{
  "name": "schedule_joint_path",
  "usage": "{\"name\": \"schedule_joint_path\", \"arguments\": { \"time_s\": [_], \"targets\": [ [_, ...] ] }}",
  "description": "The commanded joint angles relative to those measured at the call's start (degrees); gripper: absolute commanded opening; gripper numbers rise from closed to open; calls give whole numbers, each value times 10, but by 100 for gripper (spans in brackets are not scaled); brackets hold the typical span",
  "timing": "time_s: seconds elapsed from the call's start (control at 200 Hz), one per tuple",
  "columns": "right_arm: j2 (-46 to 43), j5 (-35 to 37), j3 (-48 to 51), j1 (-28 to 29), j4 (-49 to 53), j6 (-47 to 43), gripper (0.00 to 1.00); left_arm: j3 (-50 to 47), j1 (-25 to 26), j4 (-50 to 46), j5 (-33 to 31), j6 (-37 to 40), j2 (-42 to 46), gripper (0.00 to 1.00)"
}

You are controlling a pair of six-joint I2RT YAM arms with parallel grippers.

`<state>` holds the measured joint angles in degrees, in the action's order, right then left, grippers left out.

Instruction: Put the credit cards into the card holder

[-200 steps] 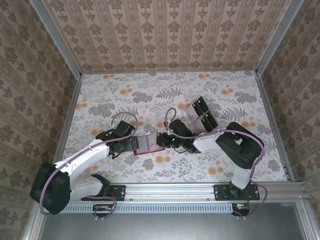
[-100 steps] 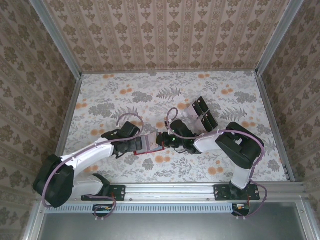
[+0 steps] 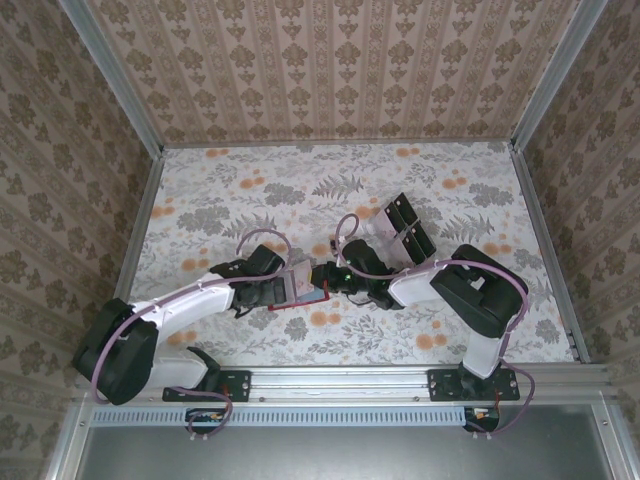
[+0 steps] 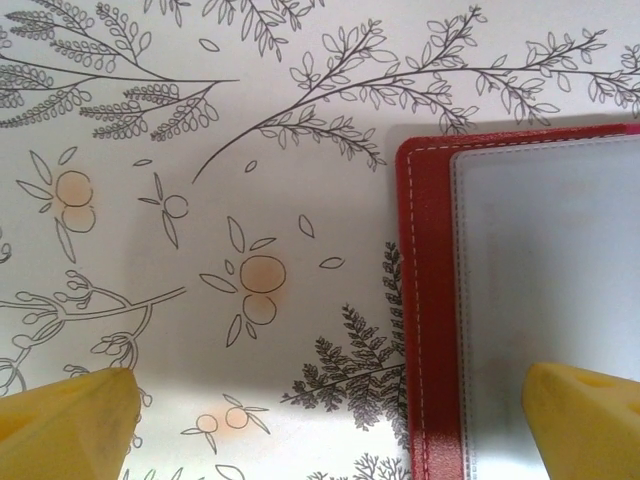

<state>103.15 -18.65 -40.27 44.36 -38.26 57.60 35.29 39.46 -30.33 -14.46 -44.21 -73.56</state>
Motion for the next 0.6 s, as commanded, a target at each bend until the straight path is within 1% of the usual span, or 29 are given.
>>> {"name": "schedule_joint_path", "arguments": {
  "time_s": [0.0,0.595],
  "targets": [
    [13,2,10,-3,-53,17,0,-5,4,-25,-19,-18,-4,100],
    [47,17,17,-3,-110,29,0,-9,4,-38,-26,-28,-9,100]
  ]
}}
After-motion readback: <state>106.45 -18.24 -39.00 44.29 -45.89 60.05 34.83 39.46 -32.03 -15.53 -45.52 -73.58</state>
